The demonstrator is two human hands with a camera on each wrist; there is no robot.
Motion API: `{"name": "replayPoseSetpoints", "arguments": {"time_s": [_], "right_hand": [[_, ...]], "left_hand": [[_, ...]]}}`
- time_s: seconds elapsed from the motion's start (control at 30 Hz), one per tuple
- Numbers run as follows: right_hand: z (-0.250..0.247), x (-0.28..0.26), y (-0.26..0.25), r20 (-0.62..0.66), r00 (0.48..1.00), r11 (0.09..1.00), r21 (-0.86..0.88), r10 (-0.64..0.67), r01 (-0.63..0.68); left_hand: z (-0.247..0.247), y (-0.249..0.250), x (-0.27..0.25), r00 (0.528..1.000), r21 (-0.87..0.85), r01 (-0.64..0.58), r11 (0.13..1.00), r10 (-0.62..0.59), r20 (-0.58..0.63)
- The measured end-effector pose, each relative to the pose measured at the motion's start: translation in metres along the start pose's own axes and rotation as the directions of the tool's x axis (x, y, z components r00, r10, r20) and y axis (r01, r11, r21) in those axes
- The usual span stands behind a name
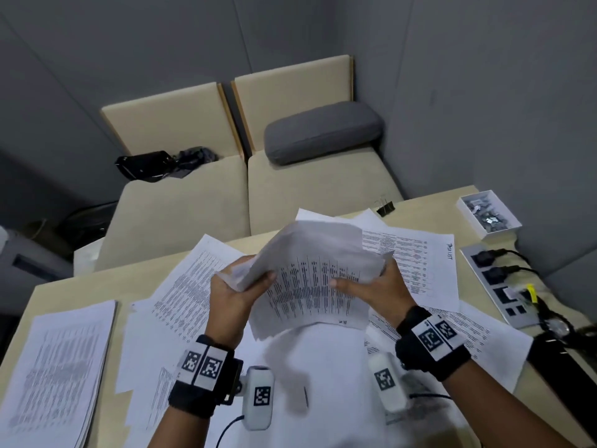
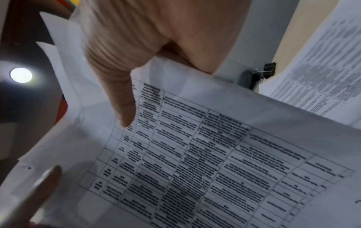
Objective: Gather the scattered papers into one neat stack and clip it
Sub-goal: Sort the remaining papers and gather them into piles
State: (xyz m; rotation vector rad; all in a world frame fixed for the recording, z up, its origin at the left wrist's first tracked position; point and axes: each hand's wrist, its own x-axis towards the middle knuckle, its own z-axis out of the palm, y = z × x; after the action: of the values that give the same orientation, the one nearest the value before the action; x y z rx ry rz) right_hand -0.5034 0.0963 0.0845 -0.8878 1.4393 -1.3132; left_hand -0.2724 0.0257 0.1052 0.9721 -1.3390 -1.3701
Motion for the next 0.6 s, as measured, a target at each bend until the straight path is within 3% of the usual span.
{"name": "replayPoseSetpoints", "arguments": {"time_s": [0.1, 0.2, 0.37, 0.47, 0.6], "right_hand": [[0.002, 0.0, 0.004, -0.012, 0.999, 0.998, 0.039, -0.04, 0.041], [0.003, 0.003, 0.02, -0.024, 0.999, 0.997, 0.075, -0.021, 0.022], [0.011, 0.001, 0.036, -0.019, 1.0, 0.995, 0.103, 0.008, -0.006], [0.014, 0.003, 0.039, -0.036, 0.999, 0.992, 0.121, -0.039, 0.043], [0.012, 0.008, 0.038, -0.124, 0.992, 0.957, 0.281, -0.037, 0.071]], "left_hand": [[-0.001, 0.011, -0.002, 0.991, -0.086, -0.101, 0.991, 0.092, -0.096], [-0.001, 0.021, -0.007, 0.969, 0.005, -0.181, 0.984, 0.179, -0.171], [0.008, 0.025, -0.009, 0.96, 0.171, -0.184, 0.968, 0.214, -0.18], [0.008, 0.024, -0.006, 0.955, 0.172, -0.177, 0.969, 0.212, -0.209], [0.001, 0.024, 0.0, 0.938, 0.138, -0.178, 0.974, 0.21, -0.277]]}}
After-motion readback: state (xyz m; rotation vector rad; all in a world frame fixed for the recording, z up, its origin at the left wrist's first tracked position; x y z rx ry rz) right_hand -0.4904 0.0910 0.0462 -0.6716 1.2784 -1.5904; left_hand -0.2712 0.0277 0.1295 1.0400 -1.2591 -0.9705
